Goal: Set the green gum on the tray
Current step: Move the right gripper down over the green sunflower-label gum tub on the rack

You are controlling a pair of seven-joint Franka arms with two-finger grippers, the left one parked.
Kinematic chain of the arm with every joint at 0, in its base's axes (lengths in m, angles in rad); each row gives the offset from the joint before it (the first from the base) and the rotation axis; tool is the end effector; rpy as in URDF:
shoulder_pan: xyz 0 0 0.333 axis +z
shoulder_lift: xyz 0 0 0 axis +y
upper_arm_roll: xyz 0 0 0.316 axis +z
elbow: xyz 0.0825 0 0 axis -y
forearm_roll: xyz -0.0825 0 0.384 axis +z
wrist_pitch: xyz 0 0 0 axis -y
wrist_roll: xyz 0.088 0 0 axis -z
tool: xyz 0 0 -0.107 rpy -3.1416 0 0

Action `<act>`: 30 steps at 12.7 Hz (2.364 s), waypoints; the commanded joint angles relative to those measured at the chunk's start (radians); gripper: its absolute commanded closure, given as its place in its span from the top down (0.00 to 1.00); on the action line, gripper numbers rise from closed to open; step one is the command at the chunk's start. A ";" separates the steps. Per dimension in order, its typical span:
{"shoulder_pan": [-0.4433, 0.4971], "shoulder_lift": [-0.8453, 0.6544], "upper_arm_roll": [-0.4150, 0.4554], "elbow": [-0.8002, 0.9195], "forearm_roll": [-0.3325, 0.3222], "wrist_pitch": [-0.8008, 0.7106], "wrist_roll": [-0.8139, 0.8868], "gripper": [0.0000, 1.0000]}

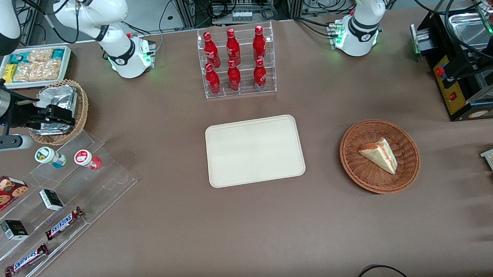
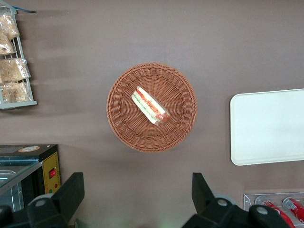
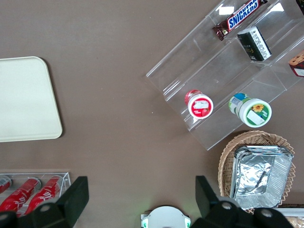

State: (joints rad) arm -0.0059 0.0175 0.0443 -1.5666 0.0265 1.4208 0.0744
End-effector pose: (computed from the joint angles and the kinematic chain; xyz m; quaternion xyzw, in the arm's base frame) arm 0.5420 0.0238 0.6051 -0.9964 0.0170 0.0822 0.0090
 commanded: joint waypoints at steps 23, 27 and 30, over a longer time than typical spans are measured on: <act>-0.040 -0.119 -0.274 -0.595 -0.014 0.668 -0.918 1.00; -0.042 -0.061 -0.311 -0.595 -0.016 0.751 -0.987 1.00; -0.042 -0.044 -0.314 -0.595 -0.014 0.774 -0.992 1.00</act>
State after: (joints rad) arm -0.0450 -0.0308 -0.2671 -2.1535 0.0261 2.1651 -0.9071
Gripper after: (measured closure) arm 0.000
